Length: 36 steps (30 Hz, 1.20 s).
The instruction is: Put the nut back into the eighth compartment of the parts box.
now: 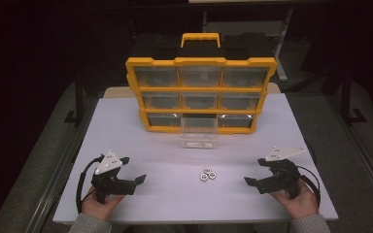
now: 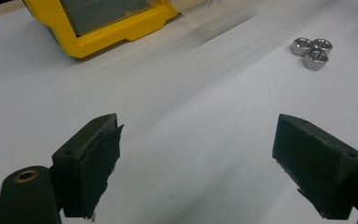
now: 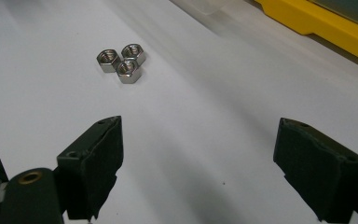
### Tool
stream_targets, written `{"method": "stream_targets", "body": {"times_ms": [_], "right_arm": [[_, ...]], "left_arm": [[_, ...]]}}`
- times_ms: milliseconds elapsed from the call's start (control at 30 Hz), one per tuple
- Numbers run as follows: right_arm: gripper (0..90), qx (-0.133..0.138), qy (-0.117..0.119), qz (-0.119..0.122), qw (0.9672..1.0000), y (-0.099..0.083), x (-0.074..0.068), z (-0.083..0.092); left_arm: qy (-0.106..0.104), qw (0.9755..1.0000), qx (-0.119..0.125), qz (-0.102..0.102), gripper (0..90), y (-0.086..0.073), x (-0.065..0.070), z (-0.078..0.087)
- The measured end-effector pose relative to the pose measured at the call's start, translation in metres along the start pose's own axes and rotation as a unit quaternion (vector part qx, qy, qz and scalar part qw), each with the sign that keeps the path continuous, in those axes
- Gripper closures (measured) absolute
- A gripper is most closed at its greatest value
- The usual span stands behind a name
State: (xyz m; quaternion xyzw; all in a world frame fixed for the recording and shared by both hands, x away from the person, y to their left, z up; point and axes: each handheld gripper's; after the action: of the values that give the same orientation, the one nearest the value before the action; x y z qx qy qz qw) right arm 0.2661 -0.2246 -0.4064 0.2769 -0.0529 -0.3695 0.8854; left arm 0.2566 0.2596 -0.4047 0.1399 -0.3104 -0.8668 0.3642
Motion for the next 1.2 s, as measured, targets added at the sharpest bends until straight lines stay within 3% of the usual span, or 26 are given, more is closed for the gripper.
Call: {"method": "stream_targets", "body": {"times_ms": [100,300,333,567,733,1200], "right_arm": [[14.7,-0.002,0.003,-0.002,1.0000,0.003,0.000,-0.002],[14.7,-0.007,0.007,0.006,0.9999,0.008,-0.001,-0.004],[14.7,-0.008,0.009,0.004,0.9999,0.009,-0.002,-0.004],[14.6,-0.017,0.017,0.019,0.9995,0.022,-0.007,-0.007],[14.7,-0.029,0.026,0.030,0.9988,0.032,-0.014,-0.011],[25.9,-0.061,0.038,0.068,0.9951,0.065,-0.030,-0.023]], "left_arm": [[0.003,1.0000,-0.008,0.002,14.4,-0.001,0.000,0.001],[0.006,1.0000,-0.001,0.002,14.4,-0.001,0.002,0.001],[0.008,0.9999,-0.006,-0.007,14.4,-0.001,0.002,0.001],[0.008,0.9999,-0.002,0.006,14.4,-0.002,0.002,0.001],[0.008,1.0000,-0.002,-0.002,14.4,0.000,0.002,0.001],[-0.005,1.0000,0.002,-0.008,14.4,0.008,0.005,-0.006]]}}
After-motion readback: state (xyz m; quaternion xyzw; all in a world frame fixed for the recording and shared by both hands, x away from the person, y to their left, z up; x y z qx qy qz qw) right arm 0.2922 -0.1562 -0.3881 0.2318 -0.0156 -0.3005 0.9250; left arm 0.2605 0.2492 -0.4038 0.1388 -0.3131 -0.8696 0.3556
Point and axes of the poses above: each handheld gripper's, and its own axes: z roughly backward along the jaws, y roughly out of its top, x roughly to its right, and after that the axes turned 14 degrees about -x, right-handed
